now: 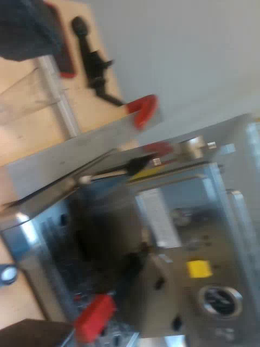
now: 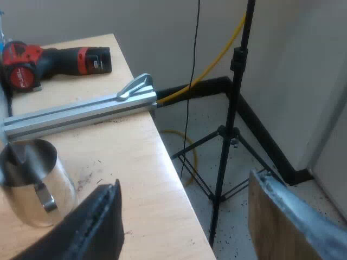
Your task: Put the handle in the coffee machine
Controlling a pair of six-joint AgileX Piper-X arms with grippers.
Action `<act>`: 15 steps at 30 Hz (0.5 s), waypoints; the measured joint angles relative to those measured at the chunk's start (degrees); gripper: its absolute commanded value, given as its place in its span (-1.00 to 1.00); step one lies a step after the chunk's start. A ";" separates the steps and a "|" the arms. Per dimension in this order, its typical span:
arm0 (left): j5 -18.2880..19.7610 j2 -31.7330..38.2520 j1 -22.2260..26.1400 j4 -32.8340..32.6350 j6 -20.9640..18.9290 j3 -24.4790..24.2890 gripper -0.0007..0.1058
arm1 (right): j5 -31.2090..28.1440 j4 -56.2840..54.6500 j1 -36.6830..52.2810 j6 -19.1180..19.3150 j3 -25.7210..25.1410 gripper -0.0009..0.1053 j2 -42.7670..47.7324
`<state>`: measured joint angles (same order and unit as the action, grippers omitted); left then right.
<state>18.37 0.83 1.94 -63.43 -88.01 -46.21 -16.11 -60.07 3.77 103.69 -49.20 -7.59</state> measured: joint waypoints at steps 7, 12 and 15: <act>-0.15 -0.01 0.00 -12.01 4.23 0.52 0.99 | 0.00 -10.30 0.00 0.00 1.90 0.05 6.91; -0.48 -0.01 0.00 -16.16 4.58 0.69 0.99 | 0.00 -13.49 0.00 -0.89 2.83 0.05 8.02; -0.48 -0.01 0.00 -14.85 4.55 0.69 0.99 | 0.14 -13.82 0.00 -1.00 3.37 0.05 8.02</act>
<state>17.88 0.83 1.94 -78.28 -83.46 -45.52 -15.96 -73.89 3.77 102.69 -45.83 0.43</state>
